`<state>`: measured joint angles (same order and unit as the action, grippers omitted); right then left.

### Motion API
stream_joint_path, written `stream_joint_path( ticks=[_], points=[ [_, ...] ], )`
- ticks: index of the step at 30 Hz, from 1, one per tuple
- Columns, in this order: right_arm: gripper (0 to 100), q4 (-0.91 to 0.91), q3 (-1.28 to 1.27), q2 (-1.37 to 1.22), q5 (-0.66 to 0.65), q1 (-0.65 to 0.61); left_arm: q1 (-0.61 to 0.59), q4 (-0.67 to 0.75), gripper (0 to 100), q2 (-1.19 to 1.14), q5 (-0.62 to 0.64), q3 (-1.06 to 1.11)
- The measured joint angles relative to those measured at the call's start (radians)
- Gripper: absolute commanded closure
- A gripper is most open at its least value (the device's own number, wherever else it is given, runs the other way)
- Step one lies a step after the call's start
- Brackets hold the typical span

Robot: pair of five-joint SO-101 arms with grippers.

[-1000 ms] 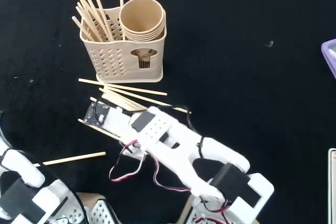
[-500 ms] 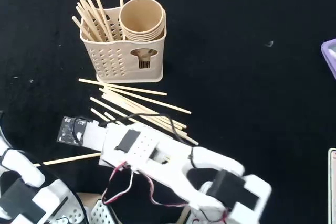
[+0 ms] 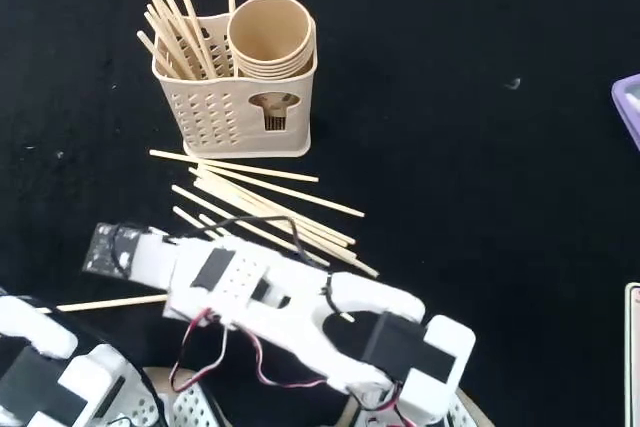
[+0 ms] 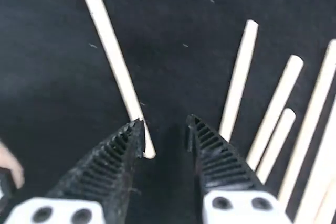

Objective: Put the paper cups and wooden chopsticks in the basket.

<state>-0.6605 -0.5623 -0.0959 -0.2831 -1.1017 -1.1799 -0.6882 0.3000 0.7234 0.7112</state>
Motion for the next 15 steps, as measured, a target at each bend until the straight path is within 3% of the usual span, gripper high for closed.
stream_joint_path(
  ticks=[15],
  points=[
    [90.4,0.000,0.009,-0.075,-0.060,-0.046,0.000,0.000,76,0.000,0.003,0.000]
  ],
)
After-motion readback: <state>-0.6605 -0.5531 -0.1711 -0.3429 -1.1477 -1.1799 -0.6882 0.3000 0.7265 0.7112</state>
